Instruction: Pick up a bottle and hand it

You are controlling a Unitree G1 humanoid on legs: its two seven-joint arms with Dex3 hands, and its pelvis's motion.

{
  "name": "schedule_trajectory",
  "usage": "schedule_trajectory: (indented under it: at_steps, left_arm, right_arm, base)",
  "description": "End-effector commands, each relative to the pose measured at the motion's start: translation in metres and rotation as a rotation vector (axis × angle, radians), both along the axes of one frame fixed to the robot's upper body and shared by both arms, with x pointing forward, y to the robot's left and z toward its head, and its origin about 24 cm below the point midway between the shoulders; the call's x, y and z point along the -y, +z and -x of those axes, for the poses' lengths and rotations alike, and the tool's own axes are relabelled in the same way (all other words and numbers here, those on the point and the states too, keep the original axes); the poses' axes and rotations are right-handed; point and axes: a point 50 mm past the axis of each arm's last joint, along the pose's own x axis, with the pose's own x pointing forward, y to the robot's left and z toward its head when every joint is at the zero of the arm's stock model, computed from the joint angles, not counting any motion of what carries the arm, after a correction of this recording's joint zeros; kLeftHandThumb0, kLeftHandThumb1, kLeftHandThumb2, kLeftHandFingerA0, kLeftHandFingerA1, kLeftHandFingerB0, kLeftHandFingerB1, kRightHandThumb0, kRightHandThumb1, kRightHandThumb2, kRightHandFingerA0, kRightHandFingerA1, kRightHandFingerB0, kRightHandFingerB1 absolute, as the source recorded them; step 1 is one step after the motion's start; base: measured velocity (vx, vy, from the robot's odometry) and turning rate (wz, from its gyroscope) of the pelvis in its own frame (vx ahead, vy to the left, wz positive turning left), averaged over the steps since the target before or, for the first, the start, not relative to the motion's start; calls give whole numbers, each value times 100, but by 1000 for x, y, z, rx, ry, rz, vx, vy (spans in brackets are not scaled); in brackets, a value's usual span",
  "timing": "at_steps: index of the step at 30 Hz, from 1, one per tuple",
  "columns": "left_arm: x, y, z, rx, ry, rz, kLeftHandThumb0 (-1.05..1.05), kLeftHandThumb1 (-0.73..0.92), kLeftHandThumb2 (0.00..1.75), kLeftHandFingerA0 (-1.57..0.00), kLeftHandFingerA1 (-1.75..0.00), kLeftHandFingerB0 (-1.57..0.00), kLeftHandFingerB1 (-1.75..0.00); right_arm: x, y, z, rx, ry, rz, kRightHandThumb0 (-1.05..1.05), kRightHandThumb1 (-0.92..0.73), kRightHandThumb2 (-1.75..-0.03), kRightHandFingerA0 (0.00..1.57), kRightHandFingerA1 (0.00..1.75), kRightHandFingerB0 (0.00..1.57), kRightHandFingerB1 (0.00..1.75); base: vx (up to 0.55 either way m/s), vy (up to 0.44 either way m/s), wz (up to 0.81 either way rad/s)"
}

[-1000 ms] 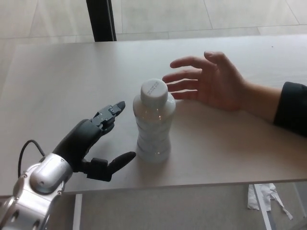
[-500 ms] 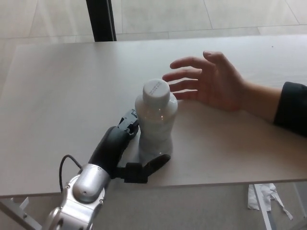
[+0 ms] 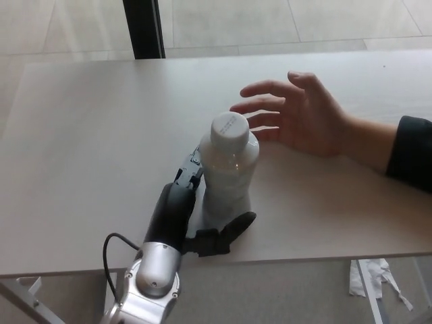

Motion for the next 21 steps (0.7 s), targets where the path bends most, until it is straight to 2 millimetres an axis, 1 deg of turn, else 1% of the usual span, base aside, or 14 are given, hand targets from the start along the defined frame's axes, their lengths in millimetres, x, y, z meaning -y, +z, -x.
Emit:
schedule_trajectory:
  at_steps: [1, 4, 5, 8, 11, 12, 13, 14, 15, 16, 17, 18, 20, 21]
  left_arm:
    - [8, -1, -7, 64, 234, -32, -67, 39, 72, -77, -82, 0, 0]
    - [13, 2, -12, 83, 287, -50, -65, 42, 73, -89, -100, 0, 0]
    - [17, 4, -15, 87, 300, -31, -54, 52, 56, -86, -122, 0, 0]
    - [27, 6, -20, 94, 333, -4, -46, 54, 56, -91, -106, 0, 0]
    - [36, 7, -23, 105, 360, 6, -38, 59, 57, -97, -120, 0, 0]
    - [40, 7, -23, 109, 368, 5, -45, 54, 78, -104, -121, 0, 0]
    - [49, 7, -21, 104, 375, 7, -19, 77, 68, -111, -141, 0, -22]
    - [52, 6, -20, 104, 368, 15, -18, 82, 69, -110, -146, -2, -28]
    - [52, 6, -20, 105, 366, 18, -18, 82, 69, -110, -146, -2, -28]
    - [53, 5, -18, 114, 353, 32, -17, 86, 86, -118, -152, -24, -44]
    - [55, 4, -15, 138, 325, 52, -13, 81, 88, -103, -121, -45, -53]
    - [55, 3, -15, 157, 307, 38, -9, 69, 102, -103, -145, -90, -96]
    - [56, 1, -14, 165, 292, 23, -9, 69, 102, -103, -145, -90, -96]
    - [56, 0, -14, 164, 292, 21, -3, 61, 120, -98, -160, -96, -138]
  right_arm:
    - [1, -1, 1, -3, -2, 7, -75, -52, -57, 43, 77, 36, 62]
    - [1, -1, -1, -11, -11, -3, -76, -52, -57, 44, 77, 37, 63]
    - [1, -1, 0, -13, -12, -2, -76, -52, -57, 45, 78, 38, 64]
    - [1, 0, -1, -16, -12, 1, -74, -53, -58, 47, 78, 38, 64]
    - [0, 2, -2, -18, -3, 9, -75, -55, -58, 46, 79, 36, 64]
    - [1, 0, -2, -16, -4, 1, -77, -54, -58, 47, 78, 37, 63]
    - [0, 1, -2, -10, -8, -1, -73, -40, -88, 52, 77, 37, 66]
    - [0, 1, -3, -13, -7, -2, -75, -56, -58, 50, 77, 36, 64]
    - [-1, 0, -3, -15, -6, -1, -75, -56, -58, 50, 77, 36, 64]
    - [0, 0, -3, -14, -5, 0, -73, -58, -58, 53, 78, 38, 63]
    - [0, 0, -3, -11, -4, 0, -74, -57, -59, 57, 79, 37, 63]
    - [0, -1, -3, -7, -3, -4, -77, -43, -90, 67, 83, 38, 67]
    - [1, -2, -3, -8, -1, -5, -77, -43, -90, 67, 83, 38, 67]
    - [1, -2, -2, -8, 1, -2, -79, -44, -91, 66, 83, 36, 66]
  base:
    - [0, 0, 0]
    - [0, 0, 0]
    - [0, 0, 0]
    - [0, 0, 0]
    - [0, 0, 0]
    - [0, 0, 0]
    - [0, 0, 0]
    - [0, 0, 0]
    - [0, 0, 0]
    - [0, 0, 0]
    - [0, 0, 0]
    - [0, 0, 0]
    - [0, 0, 0]
    - [0, 0, 0]
